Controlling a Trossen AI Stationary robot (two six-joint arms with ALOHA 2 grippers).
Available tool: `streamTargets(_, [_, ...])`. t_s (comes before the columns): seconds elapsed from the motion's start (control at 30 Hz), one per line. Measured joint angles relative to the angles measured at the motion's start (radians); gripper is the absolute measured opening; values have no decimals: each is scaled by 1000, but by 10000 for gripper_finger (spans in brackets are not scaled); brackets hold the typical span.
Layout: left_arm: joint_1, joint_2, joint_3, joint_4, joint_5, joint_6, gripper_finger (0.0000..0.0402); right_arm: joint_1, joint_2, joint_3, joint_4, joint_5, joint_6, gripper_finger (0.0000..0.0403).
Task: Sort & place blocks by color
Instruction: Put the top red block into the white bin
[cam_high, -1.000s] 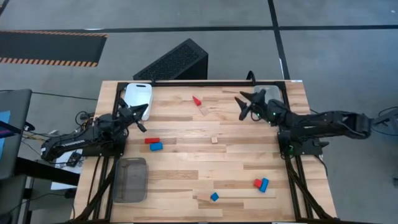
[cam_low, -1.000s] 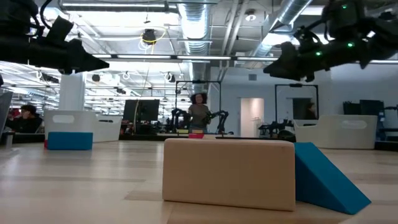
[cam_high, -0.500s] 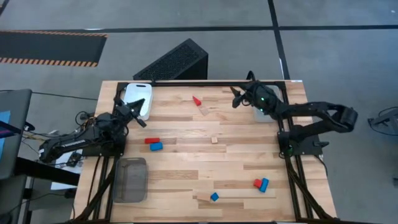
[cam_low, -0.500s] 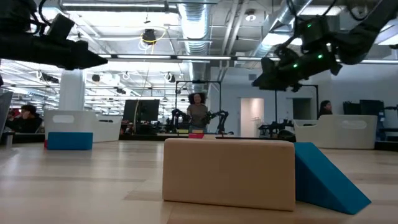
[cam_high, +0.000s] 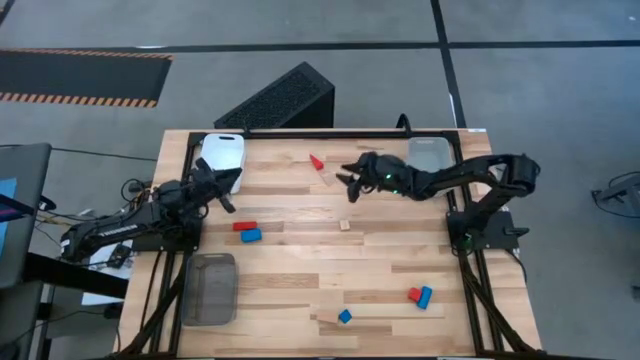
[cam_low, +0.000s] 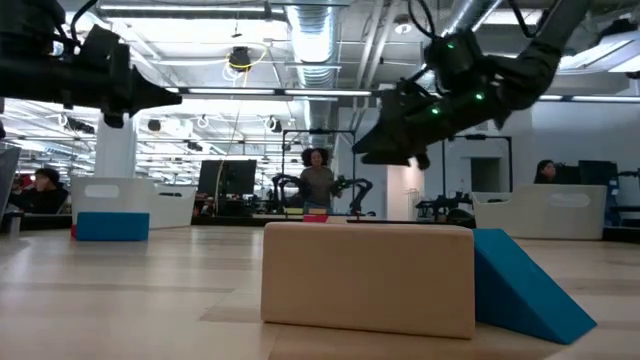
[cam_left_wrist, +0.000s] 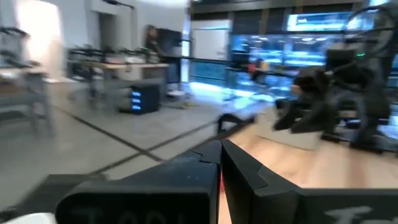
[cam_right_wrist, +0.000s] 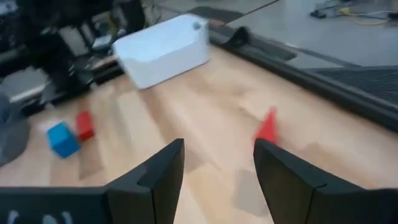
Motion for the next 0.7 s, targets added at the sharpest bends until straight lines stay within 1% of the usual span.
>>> streamTargets(0.1, [-1, 3, 0, -20, 53, -35, 0, 50, 47, 78, -69, 55, -14, 221])
streamTargets(0.2, [-1, 2, 0, -20, 59, -42, 0, 74, 104, 181, -190, 132, -55, 228])
streamTargets(0.37, [-2, 3, 0, -46, 64, -26, 1, 60, 190, 412, -507, 210, -78, 243])
streamTargets(0.43, [-2, 3, 0, -61, 64, -25, 4, 35, 225, 509, -640, 215, -78, 244])
streamTargets(0.5, [-2, 3, 0, -71, 58, -26, 10, 6, 269, 606, -734, 205, -73, 244])
streamTargets(0.7, [-2, 2, 0, -74, 57, -29, 34, -70, 412, 841, -966, 60, -62, 244])
